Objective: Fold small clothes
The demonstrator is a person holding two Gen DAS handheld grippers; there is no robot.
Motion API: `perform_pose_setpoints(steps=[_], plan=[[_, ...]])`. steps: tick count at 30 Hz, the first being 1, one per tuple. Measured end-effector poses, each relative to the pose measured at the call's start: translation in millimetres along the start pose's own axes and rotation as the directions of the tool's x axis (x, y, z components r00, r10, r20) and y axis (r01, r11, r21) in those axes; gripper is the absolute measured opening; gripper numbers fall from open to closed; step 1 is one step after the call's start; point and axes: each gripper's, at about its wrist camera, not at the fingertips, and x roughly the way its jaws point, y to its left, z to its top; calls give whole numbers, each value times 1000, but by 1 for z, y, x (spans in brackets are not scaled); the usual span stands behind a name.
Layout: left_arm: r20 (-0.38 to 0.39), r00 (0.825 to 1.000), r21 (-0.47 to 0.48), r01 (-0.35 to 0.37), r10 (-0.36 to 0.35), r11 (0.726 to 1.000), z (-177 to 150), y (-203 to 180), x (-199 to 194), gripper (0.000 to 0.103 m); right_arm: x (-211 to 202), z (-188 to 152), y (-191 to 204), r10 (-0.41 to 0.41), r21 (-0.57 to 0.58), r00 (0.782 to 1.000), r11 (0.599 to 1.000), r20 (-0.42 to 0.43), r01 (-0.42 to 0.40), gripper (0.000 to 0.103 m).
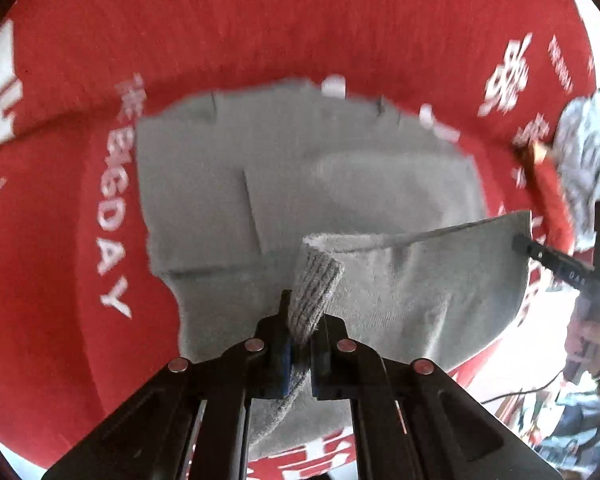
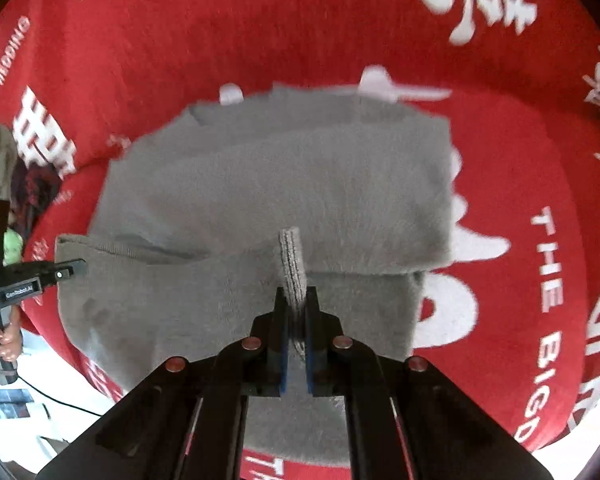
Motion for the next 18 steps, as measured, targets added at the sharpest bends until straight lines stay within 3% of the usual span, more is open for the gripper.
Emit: perform_pose_setpoints(steps=[5, 9, 14, 18], plan=[[134, 991, -5, -2, 3, 1000, 51, -1, -26, 7, -27, 54, -3, -10, -6, 993, 1000, 120, 10, 7], [178, 983, -19, -45, 48, 999, 99, 5, -1, 7, -6, 103, 0, -25, -35, 988, 999, 152, 31, 7], [132, 981, -59, -138, 145, 989, 129, 22, 53, 7, 55, 146, -14, -42, -6, 994, 999, 98, 43, 7], [85, 970, -95, -220, 228, 971, 134, 38, 91, 7, 106, 151, -29, -58, 40, 998, 998, 26, 57, 7]])
